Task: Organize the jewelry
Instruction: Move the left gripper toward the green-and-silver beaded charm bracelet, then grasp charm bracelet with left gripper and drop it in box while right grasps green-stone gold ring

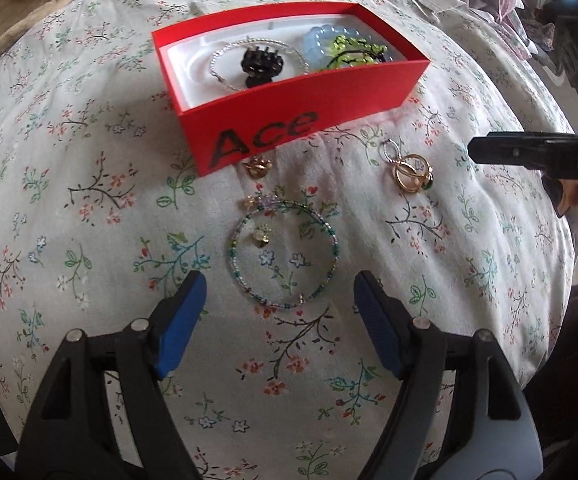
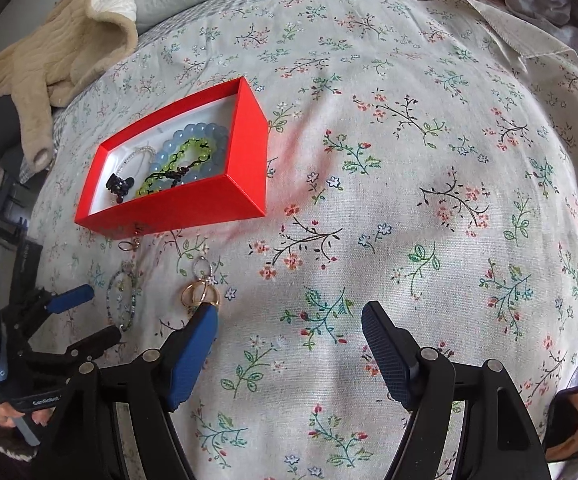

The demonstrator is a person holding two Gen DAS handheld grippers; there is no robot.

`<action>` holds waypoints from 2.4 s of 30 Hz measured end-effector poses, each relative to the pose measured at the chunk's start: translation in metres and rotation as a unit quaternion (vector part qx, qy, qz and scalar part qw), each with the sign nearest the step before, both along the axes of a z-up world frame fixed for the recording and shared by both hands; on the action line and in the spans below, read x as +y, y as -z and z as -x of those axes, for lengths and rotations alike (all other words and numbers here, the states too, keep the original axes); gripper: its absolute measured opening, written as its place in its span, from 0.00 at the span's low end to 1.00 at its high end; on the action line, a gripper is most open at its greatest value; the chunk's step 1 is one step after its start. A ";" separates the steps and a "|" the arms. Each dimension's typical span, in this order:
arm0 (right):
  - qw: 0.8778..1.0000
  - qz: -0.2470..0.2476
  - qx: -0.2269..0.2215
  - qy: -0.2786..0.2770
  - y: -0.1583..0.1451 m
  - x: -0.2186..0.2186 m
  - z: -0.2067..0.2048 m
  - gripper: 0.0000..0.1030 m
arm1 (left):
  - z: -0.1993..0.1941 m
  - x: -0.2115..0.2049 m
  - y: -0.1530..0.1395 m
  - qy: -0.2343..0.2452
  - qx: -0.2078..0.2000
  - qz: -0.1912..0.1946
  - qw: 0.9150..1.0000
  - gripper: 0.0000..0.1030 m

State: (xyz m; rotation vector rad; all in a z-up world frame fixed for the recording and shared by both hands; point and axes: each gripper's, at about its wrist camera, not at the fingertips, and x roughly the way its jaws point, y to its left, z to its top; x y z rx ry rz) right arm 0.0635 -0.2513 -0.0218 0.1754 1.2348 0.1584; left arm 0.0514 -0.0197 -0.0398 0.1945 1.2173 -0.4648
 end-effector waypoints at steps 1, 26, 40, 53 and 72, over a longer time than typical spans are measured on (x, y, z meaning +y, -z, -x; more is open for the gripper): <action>1.000 -0.002 0.002 0.000 0.001 0.000 0.000 0.74 | 0.001 -0.003 0.003 0.007 0.001 -0.006 1.000 0.77; 1.000 -0.006 0.017 -0.018 0.008 0.026 -0.003 0.74 | -0.010 -0.020 0.010 0.027 -0.020 -0.003 0.999 0.58; 1.000 -0.022 0.015 -0.006 0.003 0.019 -0.001 0.74 | -0.005 -0.016 0.001 0.021 -0.032 -0.001 0.999 0.56; 0.999 -0.028 0.012 -0.012 0.001 0.039 -0.009 0.73 | -0.002 -0.005 -0.023 -0.015 -0.061 -0.004 0.998 0.56; 0.998 -0.001 0.029 -0.057 0.013 0.066 -0.021 0.26 | -0.005 0.006 -0.026 -0.053 -0.051 -0.014 0.997 0.56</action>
